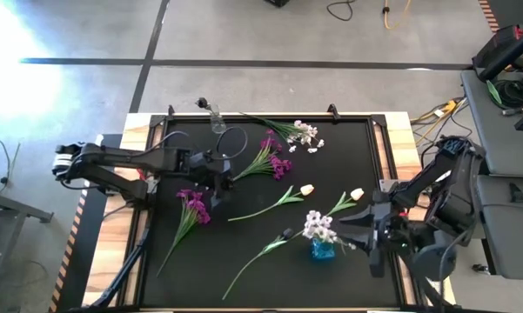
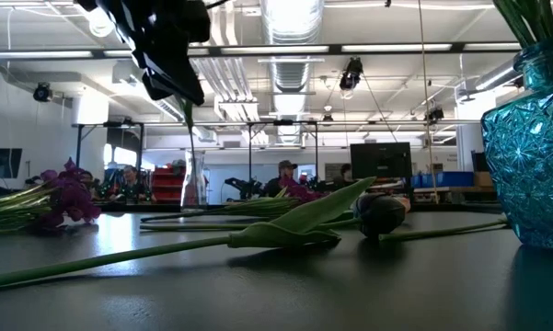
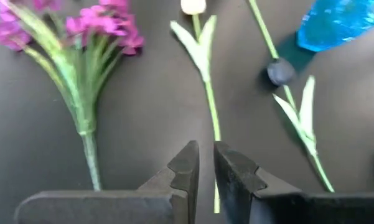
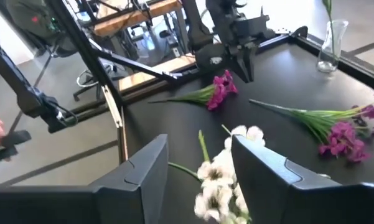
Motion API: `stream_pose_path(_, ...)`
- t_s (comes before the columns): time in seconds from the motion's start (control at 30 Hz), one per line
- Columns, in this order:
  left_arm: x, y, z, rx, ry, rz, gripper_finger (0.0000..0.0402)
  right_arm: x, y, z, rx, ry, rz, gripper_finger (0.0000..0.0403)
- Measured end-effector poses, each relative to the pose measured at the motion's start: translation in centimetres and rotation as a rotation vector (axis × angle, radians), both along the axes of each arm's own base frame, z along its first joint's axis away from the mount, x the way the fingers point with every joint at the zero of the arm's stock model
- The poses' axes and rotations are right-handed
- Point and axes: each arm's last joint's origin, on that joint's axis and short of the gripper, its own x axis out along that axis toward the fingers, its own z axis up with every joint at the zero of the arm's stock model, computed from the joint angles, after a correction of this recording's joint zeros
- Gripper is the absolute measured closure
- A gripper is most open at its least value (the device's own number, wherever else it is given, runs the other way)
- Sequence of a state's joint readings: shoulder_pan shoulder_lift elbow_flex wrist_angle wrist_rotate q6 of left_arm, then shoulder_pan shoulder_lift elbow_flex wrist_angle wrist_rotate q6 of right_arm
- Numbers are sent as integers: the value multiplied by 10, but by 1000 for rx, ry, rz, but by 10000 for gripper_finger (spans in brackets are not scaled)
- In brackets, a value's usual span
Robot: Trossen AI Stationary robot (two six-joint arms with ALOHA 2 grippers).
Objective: Sort flowers into vase by color
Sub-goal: Put the top violet flowers into the transparent vase
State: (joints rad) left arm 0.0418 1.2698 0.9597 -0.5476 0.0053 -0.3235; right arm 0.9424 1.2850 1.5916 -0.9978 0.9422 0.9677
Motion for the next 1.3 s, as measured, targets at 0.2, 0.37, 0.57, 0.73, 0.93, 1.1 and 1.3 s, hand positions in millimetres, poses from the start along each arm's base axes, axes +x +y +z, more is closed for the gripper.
stream_pose_path(0.2, 23, 30, 1, 11, 114, 35, 399, -2, -21, 34, -57, -8, -10, 293)
stream_pose_path(0.37, 57, 59, -4, 24, 180, -7, 401, -1, -50, 62, -142, 33, 20, 354)
stream_pose_path(0.57, 96, 86, -26, 1, 249, 7, 381, -6, -83, 85, -227, 73, 26, 390)
stream_pose_path(0.73, 119, 96, -52, -30, 361, 11, 323, -14, -101, 97, -271, 65, 66, 390)
stream_pose_path(0.93, 133, 105, -82, 35, 599, 82, 241, -25, -111, 103, -282, 46, 80, 390)
stream_pose_path(1.1, 140, 112, -103, 34, 654, 93, 208, -24, -111, 102, -293, 45, 62, 390)
stream_pose_path(1.3, 138, 116, -117, 29, 710, 61, 231, -15, -106, 99, -326, 54, 23, 390)
